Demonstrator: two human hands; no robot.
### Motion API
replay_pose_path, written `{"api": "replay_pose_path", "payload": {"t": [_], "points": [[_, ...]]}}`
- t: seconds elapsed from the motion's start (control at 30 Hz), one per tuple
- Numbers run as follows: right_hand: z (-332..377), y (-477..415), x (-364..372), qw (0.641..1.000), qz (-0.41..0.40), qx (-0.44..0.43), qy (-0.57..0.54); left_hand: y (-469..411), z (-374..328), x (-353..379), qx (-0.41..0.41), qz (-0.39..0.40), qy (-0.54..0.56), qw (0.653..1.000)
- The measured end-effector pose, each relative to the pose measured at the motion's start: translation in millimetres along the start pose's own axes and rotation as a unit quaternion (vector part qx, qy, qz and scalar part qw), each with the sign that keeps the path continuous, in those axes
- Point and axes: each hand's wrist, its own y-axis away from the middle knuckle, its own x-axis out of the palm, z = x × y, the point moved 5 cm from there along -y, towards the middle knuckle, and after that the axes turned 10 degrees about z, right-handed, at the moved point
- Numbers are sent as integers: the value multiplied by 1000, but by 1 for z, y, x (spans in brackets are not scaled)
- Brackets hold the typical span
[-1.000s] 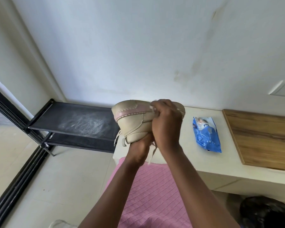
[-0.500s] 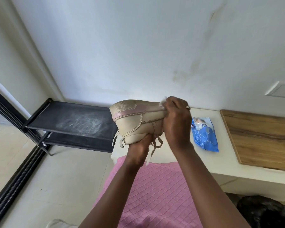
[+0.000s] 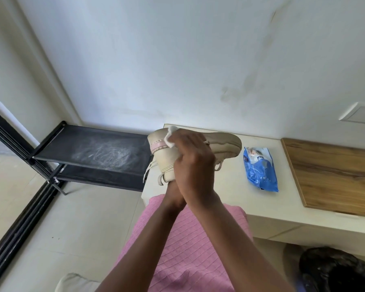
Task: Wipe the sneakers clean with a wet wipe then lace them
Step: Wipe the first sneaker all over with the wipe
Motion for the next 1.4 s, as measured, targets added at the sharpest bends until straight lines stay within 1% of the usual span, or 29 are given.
{"api": "replay_pose_path", "payload": {"t": [0.03,0.07,0.1,0.13,0.17,0.2,0.3,0.33,0.37,0.4,0.47,0.53,0.6,0.67,0.7,0.77,0.8,0.87,0.93,1.0,1.03,1.07,1.13,1.2,1.27,1.33,1.4], "points": [[1,3,0,1000,-8,-8,-27,0,-4,-2,14,-26,12,999],[0,4,-3,999,-6,-36,-26,1,-11,-2,34,-49,44,997],[-2,3,-5,997,28,-71,4,2,-17,-2,36,-62,85,994],[-8,0,-8,992,66,-104,26,4,-23,0,36,-58,123,990],[-18,-4,-13,988,85,-121,51,5,-23,1,25,-58,136,989],[-28,-9,-18,987,90,-103,80,6,-23,1,4,-53,146,988],[-56,-20,-31,990,66,-20,126,9,-10,0,-117,-55,128,983],[-57,-19,-32,990,49,4,136,10,-9,2,-136,-51,135,980],[-55,-18,-32,990,30,23,135,9,-9,4,-137,-46,151,978],[-52,-18,-31,992,20,38,122,7,-13,6,-127,-41,163,978],[-41,-15,-26,996,16,37,82,2,-22,8,-49,-29,179,982],[-26,-6,-19,998,29,9,52,1,-28,7,13,-16,176,984],[-16,3,-14,998,47,-33,15,4,-26,2,35,-17,152,988],[-9,10,-11,995,61,-74,-10,7,-23,0,39,-35,89,995],[-8,11,-12,993,66,-95,-12,8,-19,0,38,-36,104,993],[-17,12,-15,987,78,-141,13,5,-16,3,10,-25,209,977],[-27,10,-18,985,80,-148,39,3,-14,5,-6,-24,253,967],[-55,2,-26,987,73,-105,96,2,-8,6,-45,-48,298,952],[-82,-5,-35,990,58,-10,126,2,-3,5,-79,-67,305,947],[-92,-8,-39,990,35,65,124,3,-6,4,-90,-80,298,947],[-90,-8,-39,991,22,74,113,3,-7,4,-93,-86,305,944],[-83,-7,-38,993,11,65,98,1,-10,5,-85,-88,326,937],[-58,-2,-30,998,6,14,61,-1,-18,4,-58,-87,354,929],[-32,10,-18,997,37,-52,35,-2,-24,0,-18,-88,398,913],[-21,19,-11,991,71,-109,13,0,-29,-7,10,-101,431,897],[-25,21,-13,984,94,-147,14,0,-29,-9,-6,-98,450,888],[-38,16,-21,982,85,-162,49,-1,-27,-9,-39,-99,464,880]]}}
